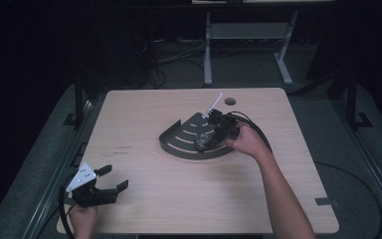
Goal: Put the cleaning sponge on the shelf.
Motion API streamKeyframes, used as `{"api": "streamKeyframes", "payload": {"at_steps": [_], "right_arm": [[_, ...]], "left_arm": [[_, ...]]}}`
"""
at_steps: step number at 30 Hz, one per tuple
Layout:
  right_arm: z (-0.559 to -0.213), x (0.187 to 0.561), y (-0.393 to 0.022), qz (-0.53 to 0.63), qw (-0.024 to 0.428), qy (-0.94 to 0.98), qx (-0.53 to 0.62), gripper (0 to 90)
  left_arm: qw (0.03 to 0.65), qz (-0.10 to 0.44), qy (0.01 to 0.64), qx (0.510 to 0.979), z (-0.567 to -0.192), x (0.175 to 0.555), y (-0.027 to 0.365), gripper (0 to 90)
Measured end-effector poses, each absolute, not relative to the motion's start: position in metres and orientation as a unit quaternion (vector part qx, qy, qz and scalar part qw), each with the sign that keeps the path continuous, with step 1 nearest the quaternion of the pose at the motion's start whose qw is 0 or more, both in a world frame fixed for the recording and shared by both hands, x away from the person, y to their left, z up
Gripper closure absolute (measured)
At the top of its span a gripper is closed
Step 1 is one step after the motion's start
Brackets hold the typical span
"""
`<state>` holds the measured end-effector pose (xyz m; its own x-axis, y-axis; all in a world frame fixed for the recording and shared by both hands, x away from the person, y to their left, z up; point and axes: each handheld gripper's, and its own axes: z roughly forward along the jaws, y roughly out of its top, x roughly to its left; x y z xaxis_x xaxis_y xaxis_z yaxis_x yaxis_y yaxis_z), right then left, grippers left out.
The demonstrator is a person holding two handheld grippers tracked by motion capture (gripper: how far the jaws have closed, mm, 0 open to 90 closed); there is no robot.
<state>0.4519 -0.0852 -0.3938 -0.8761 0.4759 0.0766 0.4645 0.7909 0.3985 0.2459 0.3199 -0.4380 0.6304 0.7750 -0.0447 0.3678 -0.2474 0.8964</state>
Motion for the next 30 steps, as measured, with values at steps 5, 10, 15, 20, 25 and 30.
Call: {"api": "streamKeyframes", "payload": {"at_steps": [5,10,15,20,25,30], "right_arm": [[-0.393,0.446,-0.092,0.211,0.015,0.944,0.252,17.1],[-0.392,0.442,-0.095,0.213,0.015,0.944,0.251,17.1],[-0.390,0.437,-0.098,0.214,0.016,0.944,0.250,17.2],[-0.390,0.432,-0.102,0.215,0.017,0.944,0.249,17.2],[-0.390,0.426,-0.106,0.213,0.019,0.945,0.248,17.2],[-0.389,0.420,-0.110,0.220,0.022,0.944,0.245,17.3]], "left_arm": [[0.484,0.209,0.374,0.763,-0.438,0.246,0.319,13.7],[0.484,0.210,0.374,0.763,-0.438,0.246,0.319,13.7],[0.484,0.209,0.374,0.763,-0.438,0.246,0.319,13.7],[0.483,0.209,0.374,0.763,-0.439,0.246,0.319,13.7],[0.483,0.209,0.375,0.763,-0.439,0.246,0.319,13.7],[0.482,0.209,0.374,0.765,-0.439,0.246,0.319,13.7]]}}
